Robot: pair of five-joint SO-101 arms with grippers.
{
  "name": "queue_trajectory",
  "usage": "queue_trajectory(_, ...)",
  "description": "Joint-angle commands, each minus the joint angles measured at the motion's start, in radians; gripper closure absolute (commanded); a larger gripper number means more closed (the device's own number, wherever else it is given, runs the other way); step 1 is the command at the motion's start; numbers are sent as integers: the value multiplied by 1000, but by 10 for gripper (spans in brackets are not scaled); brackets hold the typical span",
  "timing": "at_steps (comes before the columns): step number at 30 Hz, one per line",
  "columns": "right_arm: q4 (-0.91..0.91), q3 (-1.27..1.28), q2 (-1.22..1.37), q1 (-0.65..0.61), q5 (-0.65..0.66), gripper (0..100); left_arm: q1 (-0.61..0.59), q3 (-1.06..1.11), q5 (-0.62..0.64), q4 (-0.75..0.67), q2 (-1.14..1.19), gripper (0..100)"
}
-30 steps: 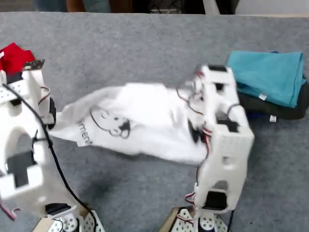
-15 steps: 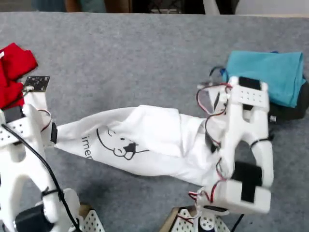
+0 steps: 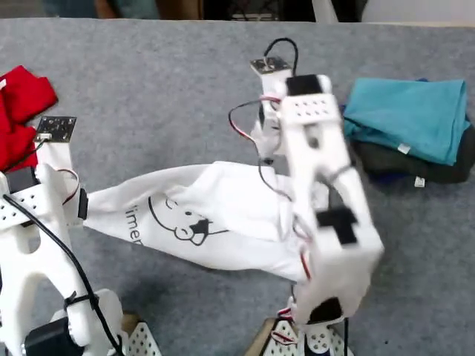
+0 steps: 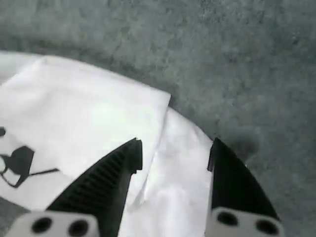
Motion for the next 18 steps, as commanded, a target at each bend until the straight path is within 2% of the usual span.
queue_trajectory(1,84,-282,259,-21,-28,755,-4,12,-8,-35,-25,971)
queue_trajectory(4,163,-507,432,-35,-28,747,-2,38,-8,-75,-26,971)
queue_trajectory(7,163,-599,507,-48,-28,750,-2,47,-9,-81,-26,971)
queue_trajectory(18,161,-452,506,-57,-20,751,-2,39,-9,-81,-26,971)
